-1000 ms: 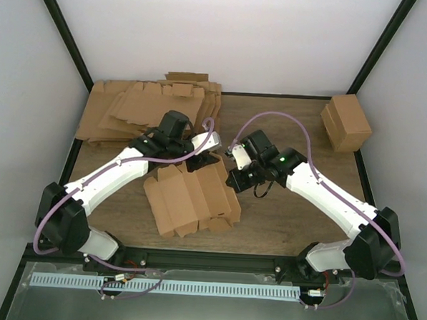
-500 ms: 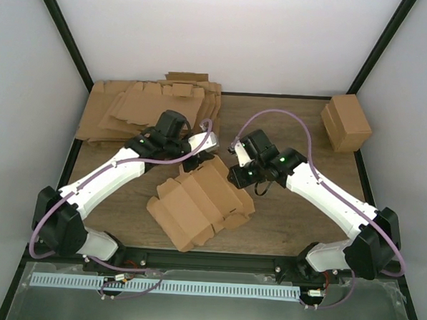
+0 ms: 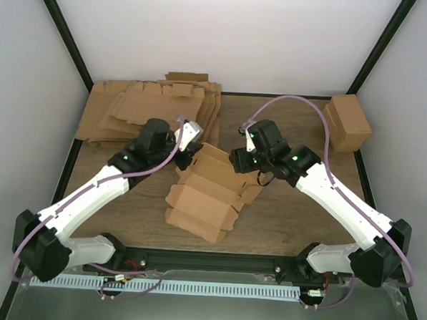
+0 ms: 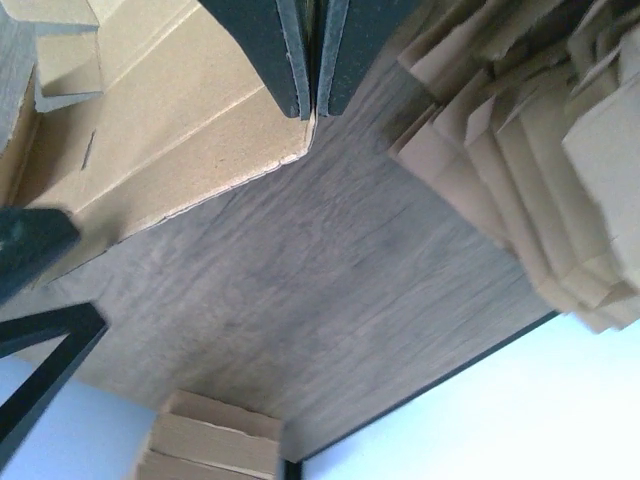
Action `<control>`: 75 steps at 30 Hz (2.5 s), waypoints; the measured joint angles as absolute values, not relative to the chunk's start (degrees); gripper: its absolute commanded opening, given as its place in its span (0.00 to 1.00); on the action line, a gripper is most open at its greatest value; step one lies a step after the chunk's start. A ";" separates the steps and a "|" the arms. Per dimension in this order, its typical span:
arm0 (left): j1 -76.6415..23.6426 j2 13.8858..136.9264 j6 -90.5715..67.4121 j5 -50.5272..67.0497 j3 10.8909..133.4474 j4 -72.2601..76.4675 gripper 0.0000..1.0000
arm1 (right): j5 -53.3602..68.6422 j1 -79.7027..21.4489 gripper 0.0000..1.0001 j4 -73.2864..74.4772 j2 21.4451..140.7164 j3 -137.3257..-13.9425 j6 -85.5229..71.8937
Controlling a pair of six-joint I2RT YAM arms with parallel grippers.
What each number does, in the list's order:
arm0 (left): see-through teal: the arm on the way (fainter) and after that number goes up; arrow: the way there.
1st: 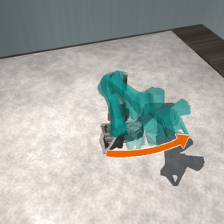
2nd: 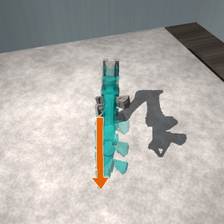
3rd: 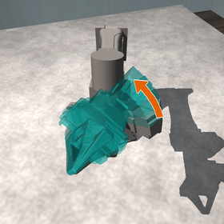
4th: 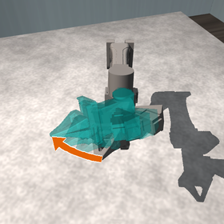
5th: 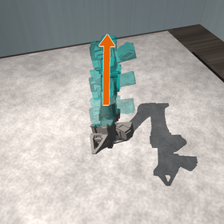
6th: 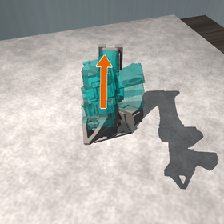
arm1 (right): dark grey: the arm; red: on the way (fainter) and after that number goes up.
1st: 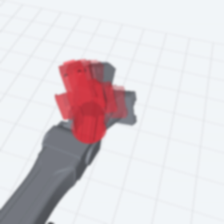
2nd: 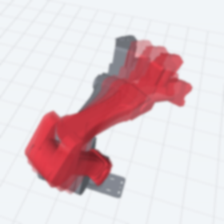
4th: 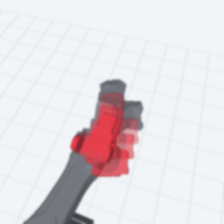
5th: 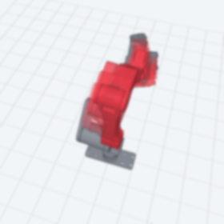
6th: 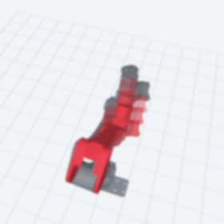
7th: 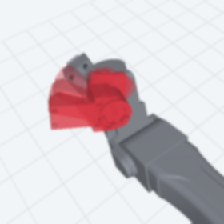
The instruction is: Fold the paper box
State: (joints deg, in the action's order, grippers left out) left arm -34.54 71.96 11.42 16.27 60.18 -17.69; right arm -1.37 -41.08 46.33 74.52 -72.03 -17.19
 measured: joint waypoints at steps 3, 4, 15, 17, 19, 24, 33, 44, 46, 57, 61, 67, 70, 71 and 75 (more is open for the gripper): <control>-34.54 66.46 4.16 12.10 53.82 -12.64 0.04 | -1.28 -40.88 0.76 44.62 72.62 -73.54 -19.94; -34.57 65.08 1.72 10.98 52.31 -11.62 0.04 | -0.86 -40.60 0.77 43.92 72.05 -73.91 -21.02; -40.99 57.14 -15.16 -3.36 40.64 -3.03 0.04 | 11.55 -38.44 0.79 33.69 74.54 -75.44 -42.87; -41.04 55.20 -17.43 -6.02 38.61 -2.87 0.04 | 11.84 -38.44 0.79 32.82 74.56 -74.98 -46.48; -41.04 54.83 -18.52 -7.31 38.24 -2.81 0.04 | 11.75 -38.41 0.79 32.25 74.54 -74.98 -48.69; -41.47 54.57 -21.47 -10.39 37.50 -2.09 0.04 | 12.93 -38.41 0.79 31.40 74.22 -74.94 -52.29; -44.18 50.15 -19.29 -11.53 30.17 4.89 0.04 | 13.45 -38.41 0.81 29.78 74.78 -69.19 -66.43; -47.00 49.23 -11.14 -8.45 26.41 8.91 0.04 | 18.26 -38.39 0.69 23.27 86.76 -68.62 -72.75; -47.13 49.15 -9.65 -7.49 26.11 8.91 0.04 | 18.68 -38.39 0.66 22.83 88.18 -68.62 -72.75; -47.53 48.97 -4.62 -4.93 26.04 8.82 0.06 | 20.12 -37.89 0.29 17.72 88.53 -66.61 -72.27; -47.64 48.73 -3.75 -4.25 26.04 7.97 0.35 | 20.49 -37.78 0.10 17.45 88.18 -66.13 -71.13; -47.64 48.73 -3.55 -2.09 26.94 5.91 0.70 | 20.36 -37.19 0.05 17.10 86.61 -62.59 -69.58; -47.62 50.87 -3.99 -1.87 30.74 2.57 0.73 | 20.38 -37.17 0.05 17.06 86.61 -61.34 -69.12; -47.62 52.14 -3.88 -1.67 32.95 0.91 0.74 | 20.43 -37.17 0.05 16.93 86.61 -60.95 -69.01; -47.62 57.93 -2.63 -0.73 40.77 -3.62 0.76 | 20.60 -37.12 0.07 16.51 86.61 -60.25 -68.58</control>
State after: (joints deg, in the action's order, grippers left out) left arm -47.62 57.93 -2.63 -0.73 40.77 -3.62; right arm 20.60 -37.12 16.51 86.61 -60.25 -68.58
